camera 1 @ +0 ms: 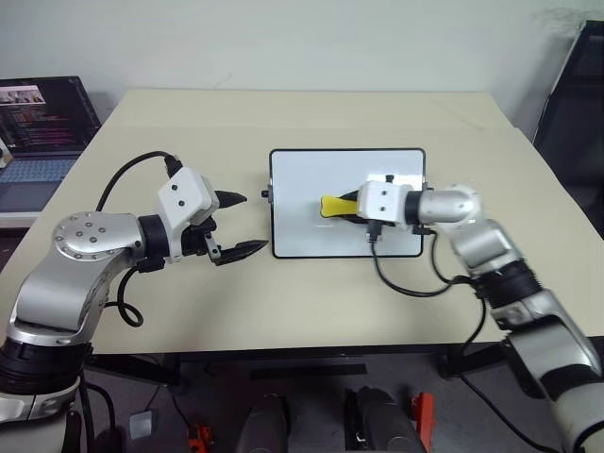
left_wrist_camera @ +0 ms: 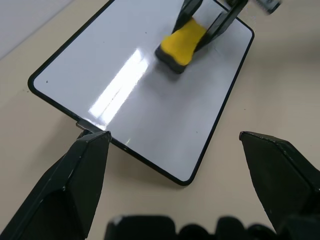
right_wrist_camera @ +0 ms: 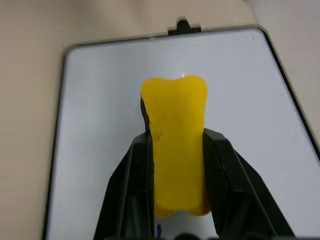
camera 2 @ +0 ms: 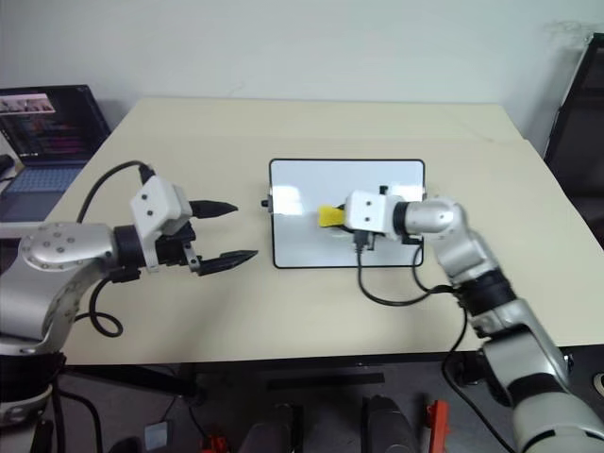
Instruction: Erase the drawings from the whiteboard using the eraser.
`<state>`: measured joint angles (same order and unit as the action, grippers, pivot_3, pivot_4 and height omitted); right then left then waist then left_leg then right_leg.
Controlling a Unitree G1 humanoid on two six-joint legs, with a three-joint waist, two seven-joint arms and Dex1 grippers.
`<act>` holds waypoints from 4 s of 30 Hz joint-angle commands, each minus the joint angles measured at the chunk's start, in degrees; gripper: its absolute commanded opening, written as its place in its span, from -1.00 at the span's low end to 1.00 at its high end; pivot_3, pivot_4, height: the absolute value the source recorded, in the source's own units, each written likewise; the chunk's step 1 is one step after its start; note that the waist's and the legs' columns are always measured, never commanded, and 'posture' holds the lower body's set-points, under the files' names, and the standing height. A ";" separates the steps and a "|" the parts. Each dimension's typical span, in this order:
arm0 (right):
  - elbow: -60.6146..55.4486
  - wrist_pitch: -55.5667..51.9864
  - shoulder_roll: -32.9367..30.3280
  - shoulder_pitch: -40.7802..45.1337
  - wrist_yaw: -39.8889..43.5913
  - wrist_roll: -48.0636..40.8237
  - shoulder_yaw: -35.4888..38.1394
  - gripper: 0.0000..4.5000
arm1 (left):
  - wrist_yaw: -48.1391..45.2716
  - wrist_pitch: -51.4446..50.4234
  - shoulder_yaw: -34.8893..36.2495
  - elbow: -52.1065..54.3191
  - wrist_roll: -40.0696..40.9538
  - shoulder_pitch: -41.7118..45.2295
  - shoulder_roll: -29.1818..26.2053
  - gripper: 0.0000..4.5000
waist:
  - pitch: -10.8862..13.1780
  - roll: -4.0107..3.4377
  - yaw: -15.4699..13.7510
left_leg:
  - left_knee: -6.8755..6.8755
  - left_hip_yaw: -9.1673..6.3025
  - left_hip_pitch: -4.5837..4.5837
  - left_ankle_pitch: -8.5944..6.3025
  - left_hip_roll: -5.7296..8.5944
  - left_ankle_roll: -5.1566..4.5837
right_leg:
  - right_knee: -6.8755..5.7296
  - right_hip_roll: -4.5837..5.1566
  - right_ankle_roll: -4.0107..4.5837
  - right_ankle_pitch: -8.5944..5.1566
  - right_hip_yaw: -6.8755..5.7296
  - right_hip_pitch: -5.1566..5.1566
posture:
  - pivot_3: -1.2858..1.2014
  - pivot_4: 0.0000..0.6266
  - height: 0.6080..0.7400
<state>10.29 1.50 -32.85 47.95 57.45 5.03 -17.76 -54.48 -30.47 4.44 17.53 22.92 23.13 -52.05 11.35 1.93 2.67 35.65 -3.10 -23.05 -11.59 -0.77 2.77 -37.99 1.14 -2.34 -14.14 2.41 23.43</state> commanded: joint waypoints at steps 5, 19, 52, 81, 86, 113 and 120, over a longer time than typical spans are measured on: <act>-11.27 -7.13 -19.62 -6.41 8.24 -4.13 11.59 -0.56 | -0.17 1.01 1.98 0.43 -0.38 0.07 -1.31 1.00 | 0.00 0.01 -0.91 | 0.00 0.06 0.03 -0.04 0.01 0.02 | 0.10 0.03 0.02 -0.09 -0.02 -0.06 | 0.03 -0.52 1.00; -5.06 -5.90 -22.97 -4.64 6.11 -6.25 16.59 -0.56 | -0.22 1.10 1.41 -0.35 -0.59 0.90 -0.93 1.00 | 0.03 -0.02 0.20 | 0.00 0.18 0.06 -0.04 -0.01 0.02 | 0.04 0.02 0.01 -0.09 0.09 -0.03 | 0.03 -0.52 1.00; -8.33 -9.60 -11.62 -3.43 3.44 -9.36 13.44 -0.56 | -0.46 0.82 0.32 -0.48 -0.62 1.64 -0.73 1.00 | 0.03 -0.02 0.42 | 0.05 0.15 0.08 -0.04 -0.02 0.02 | -0.06 -0.01 -0.01 -0.07 0.09 -0.03 | 0.03 -0.52 1.00; 27.93 14.96 3.79 -1.90 -11.82 3.42 5.78 -0.56 | -0.55 0.81 0.09 -0.60 -0.37 0.46 0.26 1.00 | 0.01 0.01 0.49 | 0.13 0.12 0.17 -0.03 0.01 0.02 | -0.07 -0.01 -0.06 -0.01 0.09 -0.17 | 0.03 -0.52 1.00; 25.81 15.01 3.95 -6.36 -8.19 4.50 2.78 -0.56 | -0.75 1.03 -0.16 -1.04 -0.51 0.95 0.30 1.00 | -0.12 0.20 0.48 | 0.19 0.11 0.25 -0.03 0.00 0.02 | -0.10 -0.01 -0.07 0.01 0.09 -0.26 | 0.03 -0.52 1.00; 24.93 3.42 6.23 10.31 -20.77 11.74 3.22 -0.56 | -0.84 0.71 -0.15 -1.31 -1.09 1.83 0.33 1.00 | -0.14 0.22 0.52 | 0.13 0.13 0.07 0.02 -0.01 -0.01 | 0.00 -0.04 0.02 0.22 0.11 -0.08 | 0.03 -0.52 1.00; 31.49 6.92 5.68 11.06 -23.13 12.26 2.34 -0.56 | -1.03 0.68 0.19 -1.30 -1.27 1.69 0.13 1.00 | -0.14 0.22 0.49 | 0.11 0.13 0.10 0.01 0.01 -0.01 | 0.00 -0.01 0.03 0.18 0.12 -0.10 | 0.03 -0.52 1.00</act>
<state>41.14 7.94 -26.25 59.82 33.75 16.87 -15.60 -55.63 -30.47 3.58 15.37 21.61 23.88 -51.51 11.21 2.15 3.16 35.76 -2.97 -22.94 -11.58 -0.76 2.76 -37.99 1.13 -2.35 -13.98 2.53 23.32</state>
